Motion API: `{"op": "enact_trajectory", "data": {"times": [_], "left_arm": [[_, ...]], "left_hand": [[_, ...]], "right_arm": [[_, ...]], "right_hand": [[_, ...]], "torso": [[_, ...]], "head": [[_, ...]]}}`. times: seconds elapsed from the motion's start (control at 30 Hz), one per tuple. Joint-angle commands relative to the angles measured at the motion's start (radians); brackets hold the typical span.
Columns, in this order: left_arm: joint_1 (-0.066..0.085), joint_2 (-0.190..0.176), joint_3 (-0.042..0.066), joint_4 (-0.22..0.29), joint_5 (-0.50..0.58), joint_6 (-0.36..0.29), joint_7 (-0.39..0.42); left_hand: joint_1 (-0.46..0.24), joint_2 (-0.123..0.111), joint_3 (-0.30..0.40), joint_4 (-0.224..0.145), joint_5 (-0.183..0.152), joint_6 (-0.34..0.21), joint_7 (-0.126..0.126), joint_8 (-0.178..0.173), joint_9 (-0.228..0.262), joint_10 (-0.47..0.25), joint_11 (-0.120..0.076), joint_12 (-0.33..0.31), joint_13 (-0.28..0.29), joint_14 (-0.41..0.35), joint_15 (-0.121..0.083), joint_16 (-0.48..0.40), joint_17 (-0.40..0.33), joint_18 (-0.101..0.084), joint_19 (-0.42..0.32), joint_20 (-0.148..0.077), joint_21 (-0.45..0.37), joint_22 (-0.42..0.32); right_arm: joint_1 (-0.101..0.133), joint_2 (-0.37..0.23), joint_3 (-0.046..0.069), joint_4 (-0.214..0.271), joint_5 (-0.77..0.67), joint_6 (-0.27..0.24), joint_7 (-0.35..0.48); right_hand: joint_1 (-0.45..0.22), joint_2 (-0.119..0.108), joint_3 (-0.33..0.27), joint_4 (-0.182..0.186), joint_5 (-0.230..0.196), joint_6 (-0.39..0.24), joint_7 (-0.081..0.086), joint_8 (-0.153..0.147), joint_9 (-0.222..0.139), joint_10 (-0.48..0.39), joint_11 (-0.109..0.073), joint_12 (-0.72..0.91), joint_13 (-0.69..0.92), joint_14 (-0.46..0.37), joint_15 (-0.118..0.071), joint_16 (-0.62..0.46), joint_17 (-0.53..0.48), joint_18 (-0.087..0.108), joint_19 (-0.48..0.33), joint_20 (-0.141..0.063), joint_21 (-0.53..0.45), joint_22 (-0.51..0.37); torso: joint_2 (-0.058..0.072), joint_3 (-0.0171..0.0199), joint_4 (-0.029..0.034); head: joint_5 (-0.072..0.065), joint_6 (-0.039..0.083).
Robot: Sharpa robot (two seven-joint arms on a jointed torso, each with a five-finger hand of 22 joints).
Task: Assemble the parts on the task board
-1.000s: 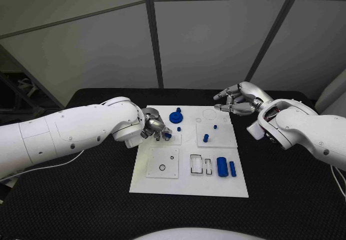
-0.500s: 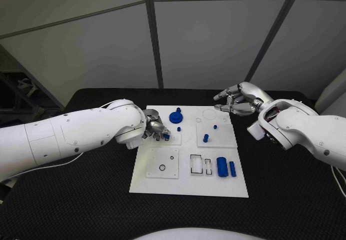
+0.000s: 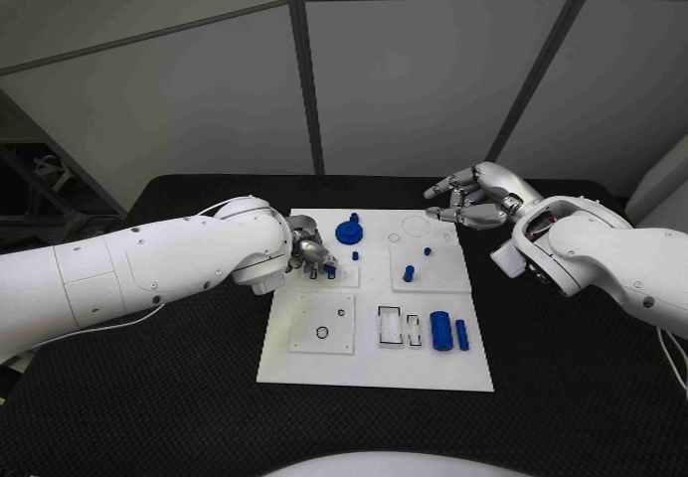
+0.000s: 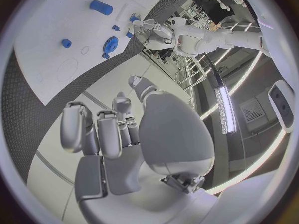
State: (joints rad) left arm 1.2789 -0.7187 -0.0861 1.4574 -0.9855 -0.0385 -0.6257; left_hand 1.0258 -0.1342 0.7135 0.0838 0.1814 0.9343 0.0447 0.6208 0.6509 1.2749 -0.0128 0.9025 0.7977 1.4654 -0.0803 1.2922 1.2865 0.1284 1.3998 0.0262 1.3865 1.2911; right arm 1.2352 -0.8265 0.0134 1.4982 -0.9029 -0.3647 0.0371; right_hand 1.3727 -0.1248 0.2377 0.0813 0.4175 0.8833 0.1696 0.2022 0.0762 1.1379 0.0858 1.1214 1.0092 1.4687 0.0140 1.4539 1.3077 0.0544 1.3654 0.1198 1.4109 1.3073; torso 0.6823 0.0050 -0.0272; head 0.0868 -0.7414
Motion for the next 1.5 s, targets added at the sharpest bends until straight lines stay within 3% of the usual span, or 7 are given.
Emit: {"op": "enact_trajectory", "data": {"times": [0.03, 0.8, 1.5], "left_arm": [[0.001, 0.003, 0.000, 0.001, -0.043, 0.020, -0.015], [0.000, 0.003, 0.000, 0.009, -0.073, 0.099, -0.030], [0.000, 0.008, 0.000, 0.006, -0.074, 0.103, -0.030]], "left_hand": [[0.002, 0.010, 0.185, -0.181, 0.004, -0.006, -0.001, 0.004, 0.000, 0.024, -0.019, 0.005, 0.003, 0.034, -0.008, 0.004, 0.001, -0.062, 0.006, -0.001, 0.005, 0.001], [-0.006, 0.003, 0.186, -0.189, 0.010, -0.007, -0.003, 0.014, 0.000, 0.029, -0.021, 0.013, 0.005, 0.034, -0.008, 0.003, 0.001, -0.063, 0.008, -0.002, 0.006, 0.005], [-0.008, 0.003, 0.186, -0.190, 0.011, -0.007, -0.003, 0.015, -0.001, 0.031, -0.021, 0.016, 0.007, 0.035, -0.008, 0.004, 0.002, -0.063, 0.009, -0.002, 0.007, 0.006]], "right_arm": [[0.002, 0.001, 0.001, 0.001, -0.003, 0.007, 0.006], [0.002, 0.001, 0.001, -0.002, -0.003, 0.011, 0.006], [0.002, 0.002, 0.001, -0.002, -0.003, 0.014, 0.006]], "right_hand": [[-0.001, -0.002, -0.002, 0.004, 0.004, 0.005, 0.001, 0.004, -0.001, -0.002, -0.003, -0.006, -0.002, 0.053, -0.006, -0.004, 0.079, 0.011, -0.009, 0.000, -0.003, 0.007], [-0.002, -0.002, -0.003, 0.005, 0.005, 0.005, 0.001, 0.005, -0.001, -0.002, -0.003, -0.006, -0.002, 0.053, -0.006, -0.005, 0.077, 0.011, -0.010, -0.001, -0.005, 0.005], [-0.004, -0.002, -0.003, 0.007, 0.005, 0.005, 0.001, 0.006, -0.001, -0.003, -0.003, -0.006, -0.003, 0.053, -0.006, -0.006, 0.076, 0.012, -0.010, -0.001, -0.005, 0.004]], "torso": [[0.000, 0.0001, -0.0003], [-0.001, 0.0001, 0.0015], [0.000, 0.0003, 0.0003]], "head": [[-0.001, -0.001], [-0.002, -0.007], [-0.001, -0.006]]}}
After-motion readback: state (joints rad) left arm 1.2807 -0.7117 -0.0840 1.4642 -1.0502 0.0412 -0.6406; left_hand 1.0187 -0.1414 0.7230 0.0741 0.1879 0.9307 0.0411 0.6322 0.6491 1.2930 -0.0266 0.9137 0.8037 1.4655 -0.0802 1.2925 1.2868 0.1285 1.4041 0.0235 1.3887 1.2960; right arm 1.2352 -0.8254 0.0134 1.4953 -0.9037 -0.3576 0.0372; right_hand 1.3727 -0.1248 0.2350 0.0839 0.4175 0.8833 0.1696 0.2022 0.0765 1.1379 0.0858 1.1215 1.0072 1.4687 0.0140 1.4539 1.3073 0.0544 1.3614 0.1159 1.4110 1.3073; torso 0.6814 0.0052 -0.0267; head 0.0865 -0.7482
